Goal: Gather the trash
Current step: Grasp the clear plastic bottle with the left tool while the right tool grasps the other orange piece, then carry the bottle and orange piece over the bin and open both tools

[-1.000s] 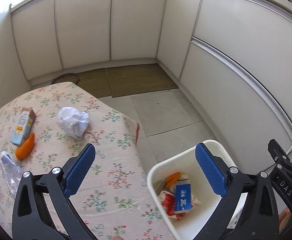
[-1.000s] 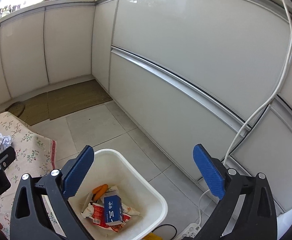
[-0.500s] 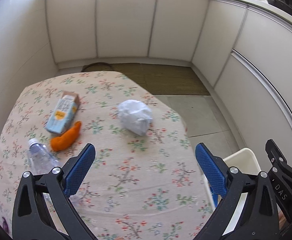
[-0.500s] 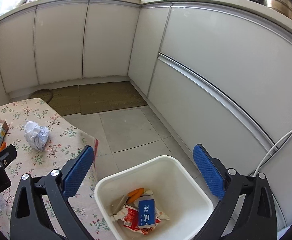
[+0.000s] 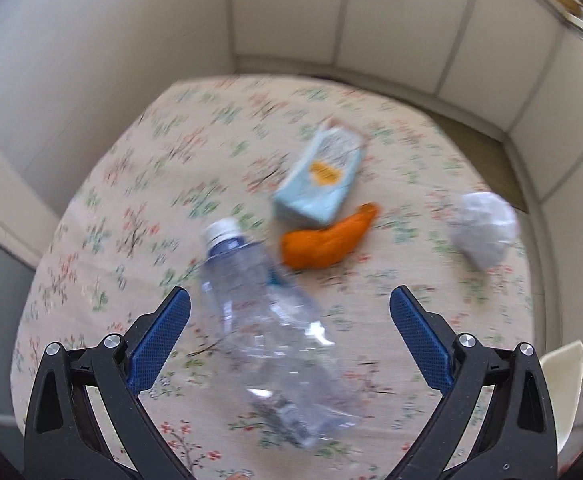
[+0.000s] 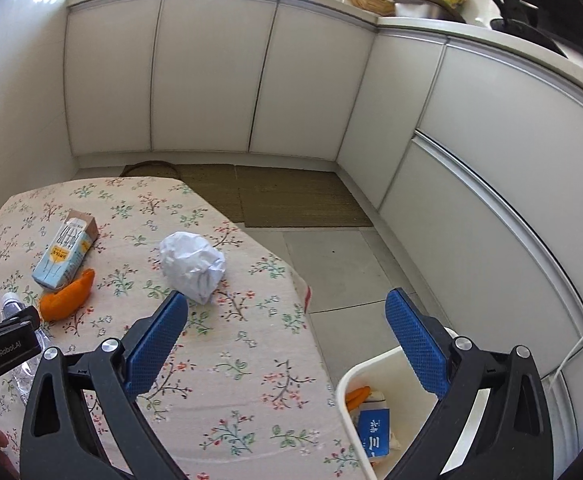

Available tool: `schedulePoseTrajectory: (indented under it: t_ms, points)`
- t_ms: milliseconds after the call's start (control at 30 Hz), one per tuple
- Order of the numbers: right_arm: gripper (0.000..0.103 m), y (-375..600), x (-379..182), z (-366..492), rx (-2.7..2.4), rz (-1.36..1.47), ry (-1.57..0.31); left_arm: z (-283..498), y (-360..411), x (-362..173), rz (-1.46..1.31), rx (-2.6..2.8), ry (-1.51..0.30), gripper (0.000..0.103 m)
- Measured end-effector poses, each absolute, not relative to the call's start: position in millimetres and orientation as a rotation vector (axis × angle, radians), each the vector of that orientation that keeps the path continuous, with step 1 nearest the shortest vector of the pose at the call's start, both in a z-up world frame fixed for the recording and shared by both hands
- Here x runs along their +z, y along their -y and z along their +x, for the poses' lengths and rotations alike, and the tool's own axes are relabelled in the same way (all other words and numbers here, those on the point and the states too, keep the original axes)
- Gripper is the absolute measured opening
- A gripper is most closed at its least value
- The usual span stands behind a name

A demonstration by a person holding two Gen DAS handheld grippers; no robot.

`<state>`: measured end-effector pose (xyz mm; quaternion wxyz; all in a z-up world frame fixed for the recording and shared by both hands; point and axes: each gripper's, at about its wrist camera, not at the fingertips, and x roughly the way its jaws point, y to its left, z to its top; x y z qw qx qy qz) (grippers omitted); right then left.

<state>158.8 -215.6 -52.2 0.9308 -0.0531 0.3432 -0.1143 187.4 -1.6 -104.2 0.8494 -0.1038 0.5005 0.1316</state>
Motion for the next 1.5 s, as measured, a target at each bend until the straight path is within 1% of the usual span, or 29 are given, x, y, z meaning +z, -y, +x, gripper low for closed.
schedulePoseTrajectory:
  t_ms: [167,300,333,367,433,500,533,567,767,900,1067,1100,1133,1167,1200,1233,1300,1400,1500]
  points:
    - [0.096,193,-61,166,-0.193,-0.139,-0.728,189,-45,-146,-0.501,0.252,-1.186,0.096]
    - [0.096,186,-73,176,-0.176,-0.137,-0.773,189,-51,-159,-0.542,0.221,-1.203,0.094]
    - [0.096,184,-76,179,-0.169,-0.130,-0.786,189,-51,-158,-0.536,0.214,-1.195,0.088]
    - [0.096,183,-79,182,-0.161,-0.121,-0.796,189,-50,-156,-0.530,0.191,-1.185,0.073]
    - [0.096,180,-85,191,-0.143,-0.090,-0.821,189,-50,-153,-0.547,0.133,-1.191,0.055]
    - [0.096,176,-92,199,-0.124,-0.055,-0.847,186,-53,-151,-0.582,0.089,-1.192,0.043]
    - [0.096,174,-96,204,-0.109,-0.033,-0.866,185,-56,-149,-0.594,0.069,-1.186,0.023]
    - [0.096,170,-102,210,-0.083,-0.007,-0.896,183,-58,-145,-0.597,0.066,-1.179,0.020]
    - [0.096,129,-134,242,0.043,0.075,-1.014,167,-94,-93,-0.549,0.119,-1.036,0.018]
    - [0.096,95,-148,255,0.139,0.127,-1.062,158,-123,-59,-0.585,0.144,-0.941,0.018]
    - [0.095,57,-158,266,0.192,0.086,-1.058,153,-132,-39,-0.593,0.135,-0.900,0.018]
    - [0.086,54,-161,268,0.193,0.071,-1.058,151,-134,-38,-0.585,0.137,-0.899,0.018]
    - [0.074,51,-163,270,0.211,0.076,-1.056,150,-135,-37,-0.576,0.140,-0.899,0.018]
    - [0.066,51,-162,270,0.236,0.097,-1.051,150,-135,-38,-0.570,0.145,-0.900,0.018]
    - [0.040,52,-161,270,0.244,0.099,-1.058,149,-136,-37,-0.564,0.152,-0.900,0.018]
    - [0.025,51,-160,268,0.232,0.081,-1.065,150,-137,-38,-0.561,0.159,-0.901,0.018]
    - [0.017,56,-159,267,0.255,0.113,-1.071,153,-136,-42,-0.560,0.168,-0.907,0.018]
    - [0.014,68,-156,262,0.276,0.172,-1.086,155,-136,-47,-0.555,0.167,-0.920,0.018]
    - [0.014,79,-145,255,0.295,0.198,-1.075,156,-131,-49,-0.541,0.170,-0.925,0.018]
